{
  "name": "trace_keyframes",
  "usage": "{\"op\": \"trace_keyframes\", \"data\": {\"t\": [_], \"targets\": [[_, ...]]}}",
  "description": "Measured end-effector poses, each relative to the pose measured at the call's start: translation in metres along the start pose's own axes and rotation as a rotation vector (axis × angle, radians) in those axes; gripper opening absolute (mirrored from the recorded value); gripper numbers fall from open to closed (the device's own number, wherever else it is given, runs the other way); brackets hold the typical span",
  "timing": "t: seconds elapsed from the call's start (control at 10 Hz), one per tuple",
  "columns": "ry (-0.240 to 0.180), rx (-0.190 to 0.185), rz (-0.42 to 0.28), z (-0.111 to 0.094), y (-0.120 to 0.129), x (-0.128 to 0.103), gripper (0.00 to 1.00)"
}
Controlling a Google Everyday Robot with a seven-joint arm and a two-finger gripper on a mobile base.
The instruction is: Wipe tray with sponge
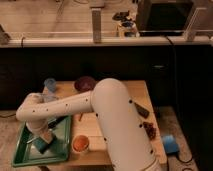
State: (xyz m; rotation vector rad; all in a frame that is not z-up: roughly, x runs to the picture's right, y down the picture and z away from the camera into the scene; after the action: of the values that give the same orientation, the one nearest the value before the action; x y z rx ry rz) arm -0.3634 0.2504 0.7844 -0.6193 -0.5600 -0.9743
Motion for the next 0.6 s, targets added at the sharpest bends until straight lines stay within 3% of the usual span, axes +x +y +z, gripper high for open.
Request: {"op": "trace_keyframes", "data": {"t": [0.6], "targets": [[-0.006,-0.02,-0.017,-0.022,0.007,-0.028,0.0]]}}
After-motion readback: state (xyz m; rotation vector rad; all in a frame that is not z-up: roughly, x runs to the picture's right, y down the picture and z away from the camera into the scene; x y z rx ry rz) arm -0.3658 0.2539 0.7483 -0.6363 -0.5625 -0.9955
